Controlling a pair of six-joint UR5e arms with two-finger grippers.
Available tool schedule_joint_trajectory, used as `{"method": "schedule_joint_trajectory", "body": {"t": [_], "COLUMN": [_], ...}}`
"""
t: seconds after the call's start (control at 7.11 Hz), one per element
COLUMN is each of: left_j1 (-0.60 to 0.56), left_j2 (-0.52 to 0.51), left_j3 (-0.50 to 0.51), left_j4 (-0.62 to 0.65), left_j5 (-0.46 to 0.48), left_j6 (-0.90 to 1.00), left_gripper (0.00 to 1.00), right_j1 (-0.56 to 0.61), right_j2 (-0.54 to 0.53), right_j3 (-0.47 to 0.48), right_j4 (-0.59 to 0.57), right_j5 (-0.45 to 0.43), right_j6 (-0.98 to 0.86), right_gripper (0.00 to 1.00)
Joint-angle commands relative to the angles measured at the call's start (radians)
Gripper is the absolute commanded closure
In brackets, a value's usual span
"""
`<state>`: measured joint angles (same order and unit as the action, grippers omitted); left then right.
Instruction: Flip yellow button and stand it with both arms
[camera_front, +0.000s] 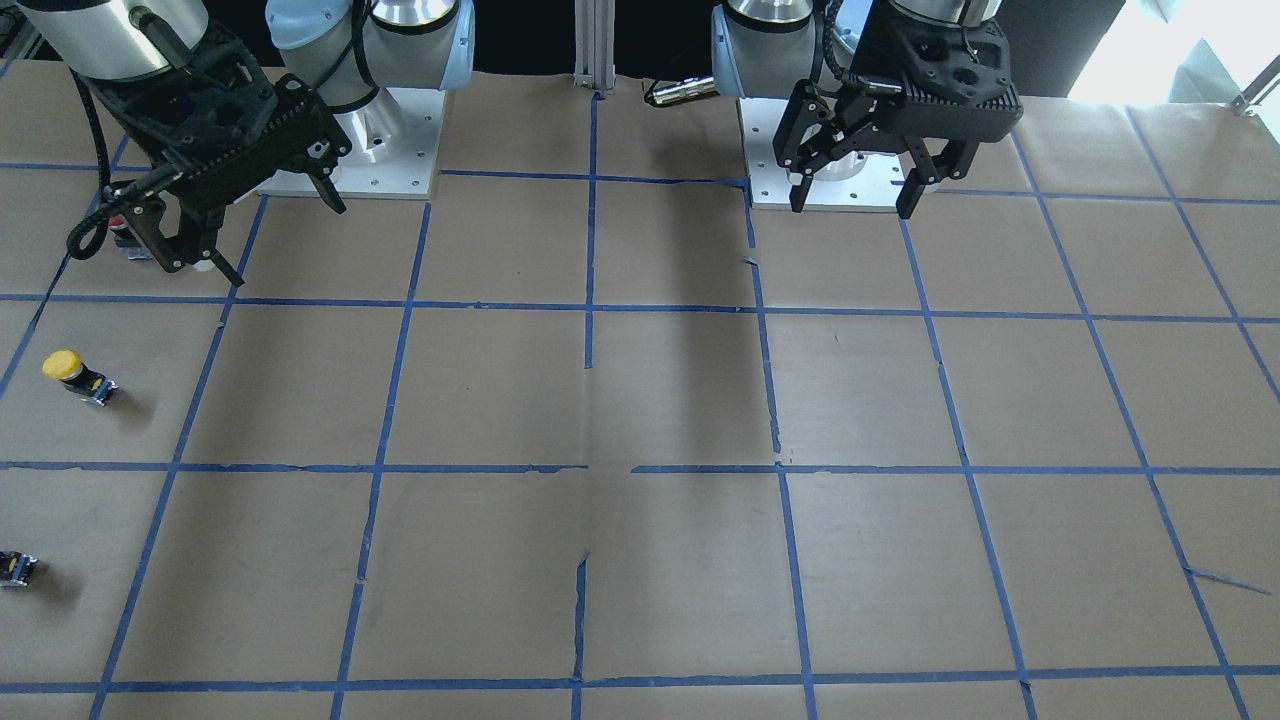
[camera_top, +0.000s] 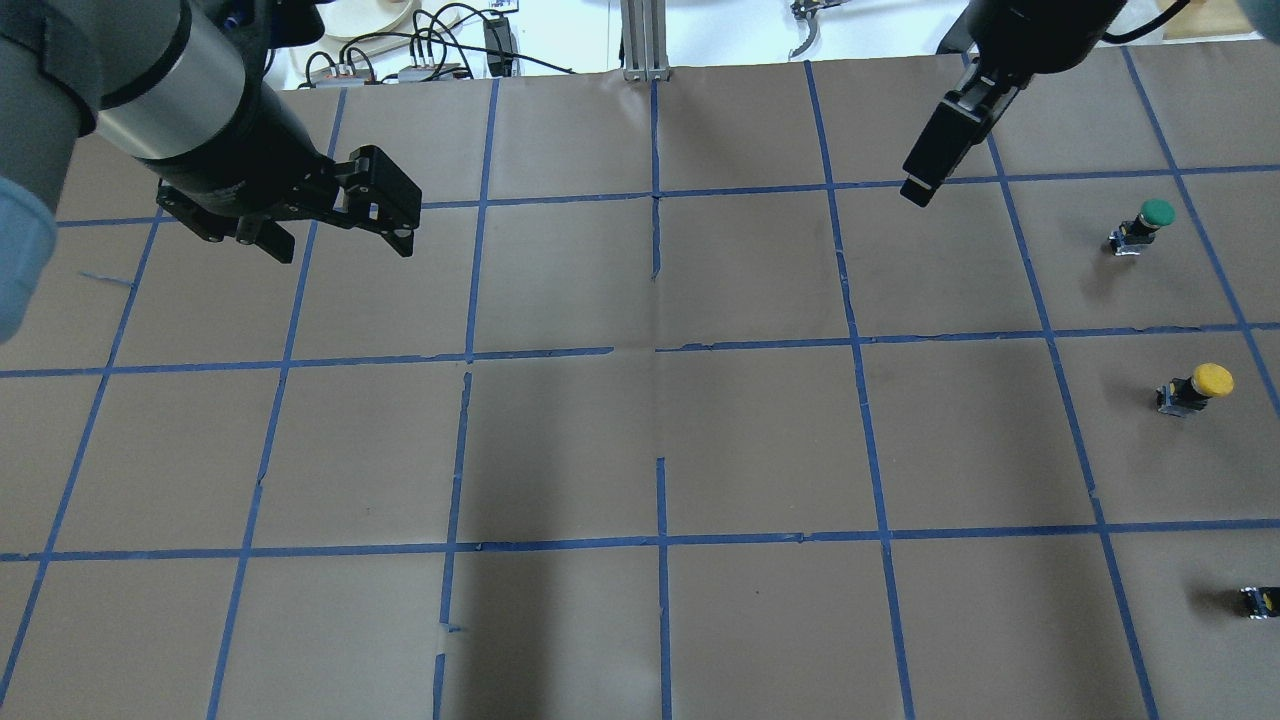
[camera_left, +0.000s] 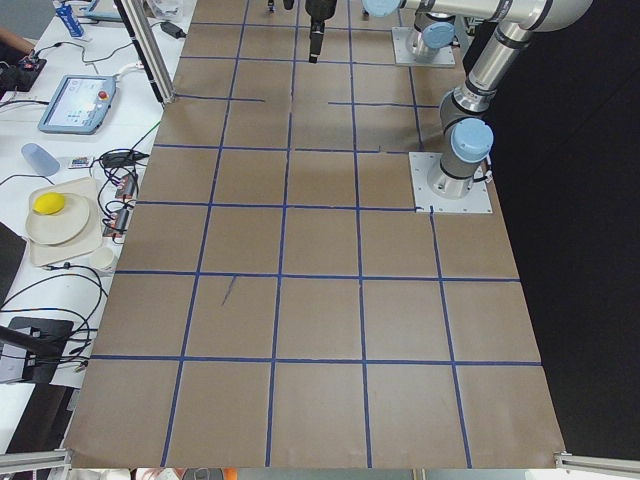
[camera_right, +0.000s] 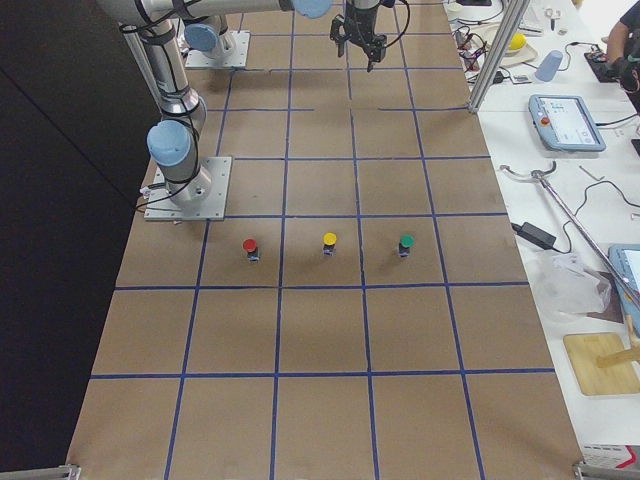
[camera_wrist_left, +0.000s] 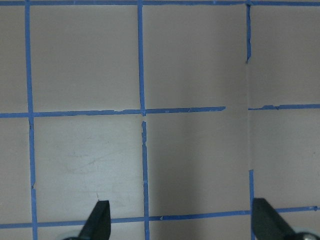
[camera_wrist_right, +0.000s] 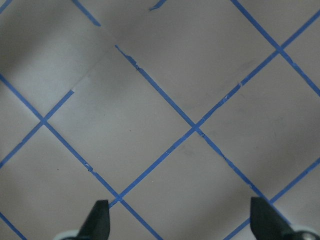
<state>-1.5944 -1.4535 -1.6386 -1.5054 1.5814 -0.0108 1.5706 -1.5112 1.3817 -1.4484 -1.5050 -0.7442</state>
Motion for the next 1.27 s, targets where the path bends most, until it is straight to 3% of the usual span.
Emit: {"method": "schedule_joint_trajectory", "body": {"t": [0.0,0.28,0.56,0.84,1.12], "left_j1": [-0.004,0.005,-0.01,0.02,0.037], "left_j2": [-0.044,-0.042,-0.056,-0.027,-0.059], "left_j3": [-0.026,-0.027,-0.014,0.035,0.092], "left_j4": [-0.012,-0.025,-0.05,-0.162,-0.165], "left_j5": [0.03,-0.007,-0.017,-0.034,-0.028], "left_j6": [-0.035,-0.041,-0.049,-0.041,-0.04], "left_gripper": [0.0,0.0,0.0,0.0,0.0], "right_j1": [0.012,0.014,0.016,0.023,0.025], "right_j2": [0.0,-0.006,-0.007,-0.01,-0.012], "right_j3": [-0.007,-0.007,0.003,0.019,0.02], "right_j4": [0.005,0.049,0.019,-0.014,-0.012], "right_j5": [-0.052,-0.052,-0.032,-0.052,-0.05], "right_j6": [0.373,0.622,0.762,0.781,0.776], "right_gripper": [0.01,0.01,0.01,0.01,0.01]}}
